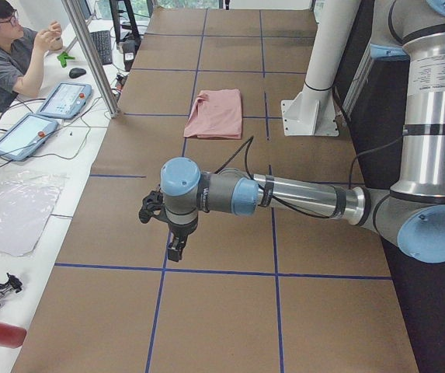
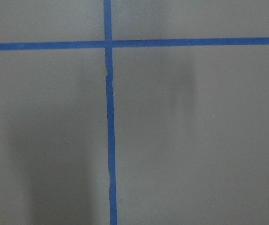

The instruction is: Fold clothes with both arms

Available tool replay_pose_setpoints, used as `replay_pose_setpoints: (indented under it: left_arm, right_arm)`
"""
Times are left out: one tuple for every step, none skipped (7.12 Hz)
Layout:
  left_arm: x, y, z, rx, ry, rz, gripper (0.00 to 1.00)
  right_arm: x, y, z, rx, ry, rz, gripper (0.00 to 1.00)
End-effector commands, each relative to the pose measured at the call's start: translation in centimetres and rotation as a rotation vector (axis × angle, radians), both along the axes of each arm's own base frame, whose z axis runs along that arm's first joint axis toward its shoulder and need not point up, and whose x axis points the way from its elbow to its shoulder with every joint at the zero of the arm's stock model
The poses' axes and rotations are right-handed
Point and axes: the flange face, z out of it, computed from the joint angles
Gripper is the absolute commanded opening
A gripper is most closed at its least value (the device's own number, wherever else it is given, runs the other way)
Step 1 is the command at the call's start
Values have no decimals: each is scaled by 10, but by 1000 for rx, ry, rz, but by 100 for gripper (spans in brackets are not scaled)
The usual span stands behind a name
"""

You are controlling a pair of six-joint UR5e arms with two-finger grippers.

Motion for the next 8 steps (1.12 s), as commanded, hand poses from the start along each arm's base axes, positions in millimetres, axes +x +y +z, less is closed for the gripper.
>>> replay_pose_setpoints:
  left_arm:
    - [-4,9,10,-17,-20,4,100]
    - [-4,9,18,-32,-30,4,100]
    - [-2,9,21,-35,-30,7,100]
    - [-1,10,25,-37,-21,11,100]
    - [-1,10,26,-41,-27,11,100]
    - [-1,13,37,-64,-21,11,100]
    - [0,24,48,-87,-17,15,100]
    - [-1,35,59,-112,-15,14,100]
  right_arm:
    - [2,8,3,3,3,5,100]
    - [0,10,2,-1,-17,6,100]
    - [0,10,1,-2,-21,8,100]
    - [-1,8,2,-5,-26,6,100]
    - [-1,13,7,-8,-27,-3,100]
    - [-1,16,9,-15,-24,-5,100]
    - [-1,15,9,-10,-24,-5,100]
    - [-1,15,8,-8,-24,-4,100]
